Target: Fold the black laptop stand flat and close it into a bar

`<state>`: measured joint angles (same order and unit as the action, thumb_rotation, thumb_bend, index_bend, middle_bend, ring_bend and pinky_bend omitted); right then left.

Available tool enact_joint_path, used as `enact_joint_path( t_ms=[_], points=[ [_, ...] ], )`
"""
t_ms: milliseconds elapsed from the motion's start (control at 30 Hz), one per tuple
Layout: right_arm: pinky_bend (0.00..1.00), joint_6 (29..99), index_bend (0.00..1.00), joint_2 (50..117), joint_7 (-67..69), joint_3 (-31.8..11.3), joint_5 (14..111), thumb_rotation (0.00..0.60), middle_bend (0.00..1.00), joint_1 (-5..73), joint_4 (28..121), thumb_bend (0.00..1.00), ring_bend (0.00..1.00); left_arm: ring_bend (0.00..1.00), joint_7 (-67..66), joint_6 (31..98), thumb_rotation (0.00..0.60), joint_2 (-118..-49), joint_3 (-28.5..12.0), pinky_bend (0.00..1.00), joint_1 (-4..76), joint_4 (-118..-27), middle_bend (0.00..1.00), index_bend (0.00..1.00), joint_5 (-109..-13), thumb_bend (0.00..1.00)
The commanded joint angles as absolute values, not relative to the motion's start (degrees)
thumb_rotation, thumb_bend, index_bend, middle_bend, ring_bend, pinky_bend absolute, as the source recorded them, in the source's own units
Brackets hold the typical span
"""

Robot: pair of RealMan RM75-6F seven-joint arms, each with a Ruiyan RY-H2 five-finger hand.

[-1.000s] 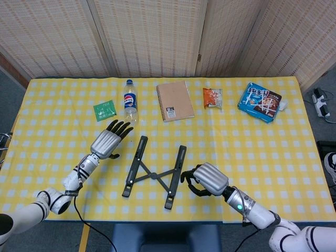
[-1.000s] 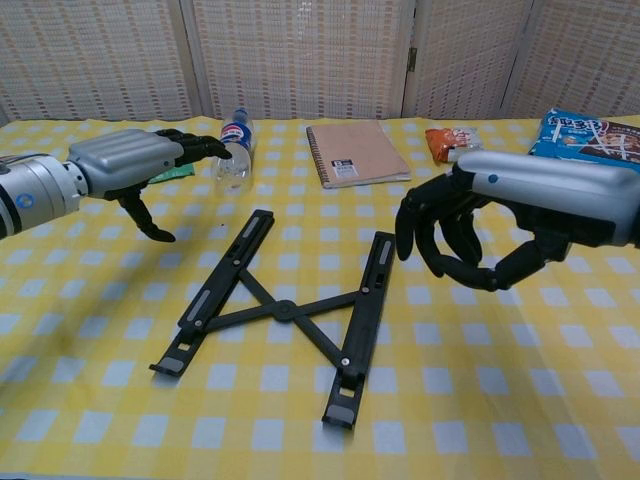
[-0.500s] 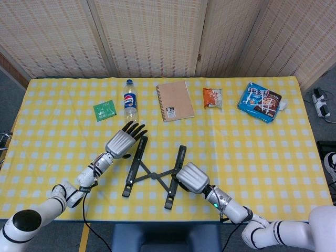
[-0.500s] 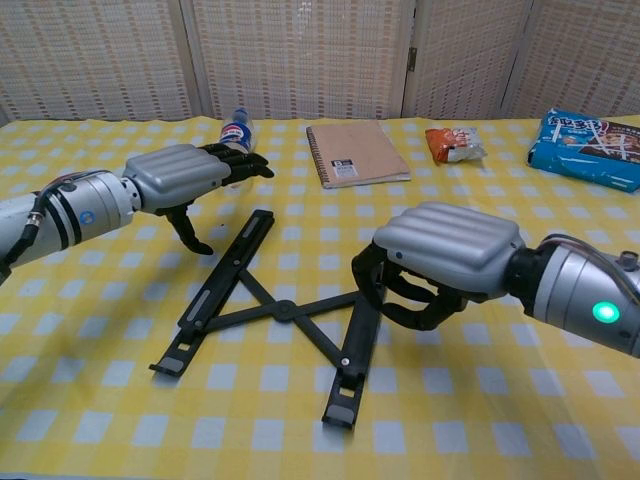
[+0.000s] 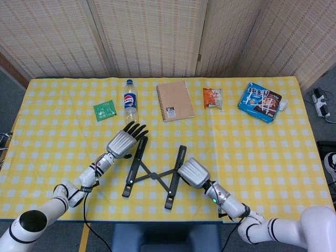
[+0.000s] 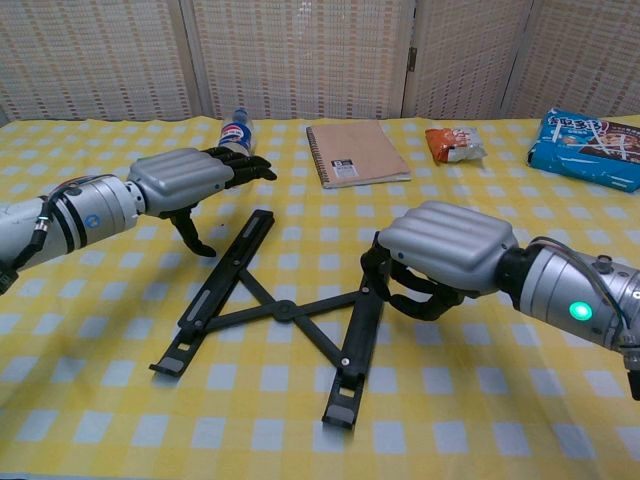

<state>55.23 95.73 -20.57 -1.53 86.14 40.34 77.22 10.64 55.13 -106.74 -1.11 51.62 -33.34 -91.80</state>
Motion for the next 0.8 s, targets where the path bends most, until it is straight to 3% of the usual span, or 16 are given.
enact_joint_path(
  t_ms=[33,400,467,533,633,700,800],
  points=[
    [0.95,55.8,0.7,96.1,-20.6,-1.2,86.6,0.6,0.91,40.1,77.0,0.18,1.0,0.0,10.9,55.2,0.6,-106.9,-0.9,0.0,51.7,-33.0,0.03,0.01,-91.8,0.14],
    [0.97,57.9,0.7,97.2,-20.0,-0.5,87.6,0.6,0.94,38.8,77.5,0.08,1.0,0.0,11.7,55.6,0.6,-107.6,-0.8,0.0,51.7,-32.5,0.03,0.01,-91.4,0.13],
    [0.97,58.2,0.7,97.0,-19.6,-0.9,87.2,0.533,0.94,38.5,78.5,0.08,1.0,0.0,11.9,55.7,0.6,-107.5,-0.8,0.0,51.6,-32.7,0.03,0.01,-91.2,0.13],
    [0.97,58.2,0.7,96.5,-19.5,-1.1,86.9,0.384,0.94,38.4,79.7,0.08,1.0,0.0,11.9,55.9,0.6,-107.5,-0.8,0.0,51.5,-32.7,0.03,0.01,-91.1,0.13],
    [0.97,57.6,0.68,96.0,-20.7,-1.1,86.4,0.236,0.94,38.4,80.3,0.08,1.0,0.0,11.8,55.9,0.6,-107.4,-0.8,0.0,51.4,-32.7,0.03,0.01,-90.9,0.13],
    [0.97,56.7,0.67,96.0,-21.9,-1.1,85.5,0.191,0.94,38.4,80.1,0.08,1.0,0.0,11.9,55.9,0.6,-107.3,-0.9,0.0,51.3,-32.9,0.03,0.01,-90.7,0.13],
    [0.97,56.1,0.66,96.1,-23.1,-1.2,84.4,0.178,0.95,38.3,79.7,0.08,1.0,0.0,11.9,56.2,0.6,-107.2,-1.0,0.0,51.1,-33.1,0.03,0.01,-90.5,0.13]
  ],
)
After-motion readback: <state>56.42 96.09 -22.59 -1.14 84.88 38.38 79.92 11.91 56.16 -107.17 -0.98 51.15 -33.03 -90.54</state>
